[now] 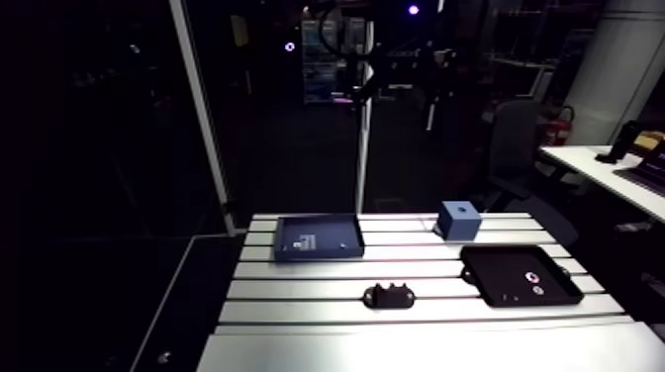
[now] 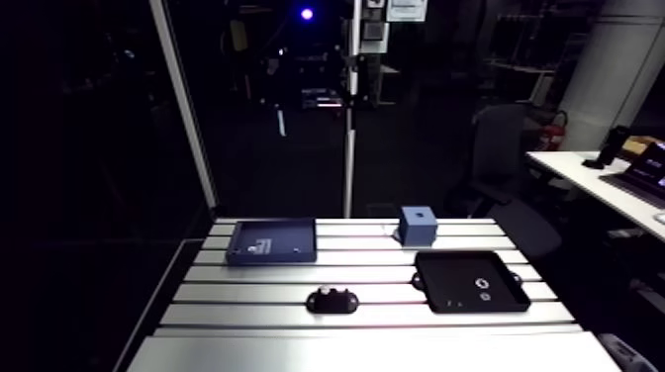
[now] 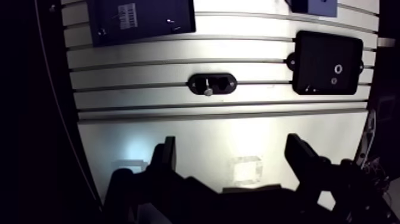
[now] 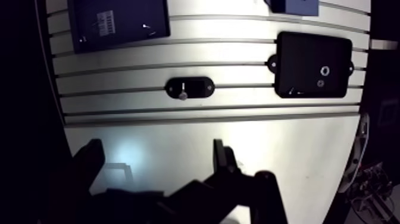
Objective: Pick up the M10 bolt and insert it into the hex recess until seated.
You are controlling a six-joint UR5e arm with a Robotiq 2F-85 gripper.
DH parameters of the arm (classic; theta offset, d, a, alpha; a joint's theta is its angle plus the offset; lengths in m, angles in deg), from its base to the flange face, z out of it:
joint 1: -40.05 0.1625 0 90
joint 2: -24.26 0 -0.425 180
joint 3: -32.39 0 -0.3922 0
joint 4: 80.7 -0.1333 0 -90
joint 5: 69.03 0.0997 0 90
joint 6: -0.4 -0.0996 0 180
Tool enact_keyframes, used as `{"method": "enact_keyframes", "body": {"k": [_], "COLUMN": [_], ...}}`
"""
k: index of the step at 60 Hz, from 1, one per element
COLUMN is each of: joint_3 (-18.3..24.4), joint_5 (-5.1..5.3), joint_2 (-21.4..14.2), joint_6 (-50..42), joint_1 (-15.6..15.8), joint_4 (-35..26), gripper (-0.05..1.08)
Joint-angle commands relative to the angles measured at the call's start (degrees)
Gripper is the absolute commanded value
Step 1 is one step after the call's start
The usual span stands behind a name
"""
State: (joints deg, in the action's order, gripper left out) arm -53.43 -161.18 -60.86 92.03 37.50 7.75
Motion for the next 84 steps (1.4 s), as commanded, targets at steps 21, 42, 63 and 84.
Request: {"method": "enact_keyframes", "body": {"k": [21,42,63,84], "joint_3": [-16.61,-18.88,-23.54,-29.97], "joint_5": [-0.78,-0.7,-0.69,-0.45], "joint_2": [0.87,1.23,0.7,0.78], "joint_6": [0.77,1.14,3.31,5.78], "joint_1": [0.09,-0.17,-0.35,-1.23], "joint_4": [19.43,23.76,30.11,38.76], "gripper": [0.01,0.01,0.01,0.01]}}
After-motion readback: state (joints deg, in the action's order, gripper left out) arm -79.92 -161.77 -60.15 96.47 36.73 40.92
